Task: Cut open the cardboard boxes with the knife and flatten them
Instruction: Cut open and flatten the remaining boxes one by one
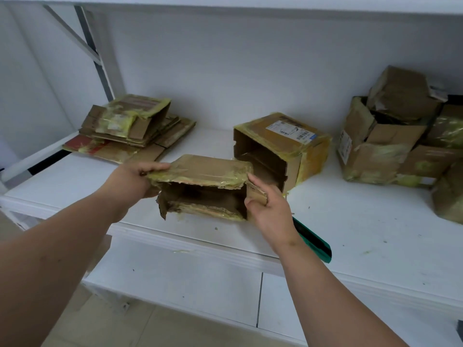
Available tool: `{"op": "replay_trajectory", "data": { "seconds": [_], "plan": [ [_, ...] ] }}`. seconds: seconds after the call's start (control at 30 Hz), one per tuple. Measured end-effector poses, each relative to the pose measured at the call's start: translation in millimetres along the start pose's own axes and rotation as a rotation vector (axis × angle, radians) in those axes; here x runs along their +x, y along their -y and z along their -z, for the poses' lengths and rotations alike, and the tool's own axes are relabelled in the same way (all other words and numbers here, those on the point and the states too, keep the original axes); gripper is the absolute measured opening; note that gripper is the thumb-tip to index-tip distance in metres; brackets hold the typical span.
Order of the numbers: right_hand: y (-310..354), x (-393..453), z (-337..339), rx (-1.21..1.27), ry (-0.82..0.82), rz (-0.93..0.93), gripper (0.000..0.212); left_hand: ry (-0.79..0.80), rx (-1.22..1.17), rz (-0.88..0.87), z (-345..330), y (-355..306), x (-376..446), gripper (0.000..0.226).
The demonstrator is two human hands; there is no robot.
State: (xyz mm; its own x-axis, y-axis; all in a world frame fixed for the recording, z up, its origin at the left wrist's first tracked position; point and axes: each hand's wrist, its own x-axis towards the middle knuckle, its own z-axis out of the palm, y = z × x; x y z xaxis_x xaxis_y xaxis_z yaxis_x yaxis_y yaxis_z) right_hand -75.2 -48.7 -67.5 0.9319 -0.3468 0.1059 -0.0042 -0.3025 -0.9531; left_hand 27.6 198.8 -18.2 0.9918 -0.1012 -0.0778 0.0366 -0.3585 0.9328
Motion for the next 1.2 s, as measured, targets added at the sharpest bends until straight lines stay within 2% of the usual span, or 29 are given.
{"op": "replay_trajectory", "data": {
  "seconds": [0.17, 0.23, 0.3, 0.4, 0.47, 0.57, 0.7, 0.77, 0.87, 0.93, 0.97, 1.07, 1.1, 1.2],
  "plan": [
    [-1, -1, -4, -0.043, -0.068, 0.092, 0.045, 0.096, -0.059, 0.141, 10, 1, -9, 0.047],
    [-4, -2, -6, -0.06, -0.086, 0.157, 0.047, 0.174, -0.138, 0.227, 14, -1, -14, 0.033],
    [-6, -3, -9, -0.167, -0.079, 0.241, 0.049, 0.195, -0.11, 0.272, 14, -1, -16, 0.025],
    [-7, -9, -15, -0.357, -0.036, 0.327, 0.052, 0.191, 0.173, 0.242, 4, -3, -17, 0.042],
    [-6, -14, -18, -0.432, 0.01, 0.331, 0.053, 0.216, 0.407, 0.201, -6, -2, -15, 0.067],
    [-7, -23, -18, -0.503, 0.074, 0.293, 0.05, 0.181, 0.469, 0.148, -15, -1, -12, 0.093],
    [-13, -35, -13, -0.438, 0.17, 0.219, 0.062, 0.184, 0.443, 0.094, -18, -4, -7, 0.098],
    [-12, -36, -10, -0.366, 0.153, 0.179, 0.067, 0.181, 0.478, 0.105, -17, -6, -5, 0.101],
    [-11, -27, -8, -0.282, 0.046, 0.088, 0.056, 0.126, 0.808, 0.1, -21, -10, 2, 0.091],
    [-13, -17, -10, -0.369, 0.028, 0.045, 0.053, 0.089, 1.014, 0.048, -26, -17, 1, 0.075],
    [-15, -12, -12, -0.397, 0.047, 0.026, 0.056, 0.075, 1.079, 0.028, -31, -21, 0, 0.078],
    [-14, -8, -19, -0.33, 0.127, -0.096, 0.059, 0.084, 1.173, 0.044, -40, -24, 1, 0.118],
    [-14, -9, -20, -0.31, 0.145, -0.122, 0.057, 0.096, 1.175, 0.042, -40, -22, 4, 0.124],
    [-16, -21, -25, -0.275, 0.165, -0.079, 0.048, 0.151, 1.086, -0.02, -33, -14, 13, 0.123]
  ]
}}
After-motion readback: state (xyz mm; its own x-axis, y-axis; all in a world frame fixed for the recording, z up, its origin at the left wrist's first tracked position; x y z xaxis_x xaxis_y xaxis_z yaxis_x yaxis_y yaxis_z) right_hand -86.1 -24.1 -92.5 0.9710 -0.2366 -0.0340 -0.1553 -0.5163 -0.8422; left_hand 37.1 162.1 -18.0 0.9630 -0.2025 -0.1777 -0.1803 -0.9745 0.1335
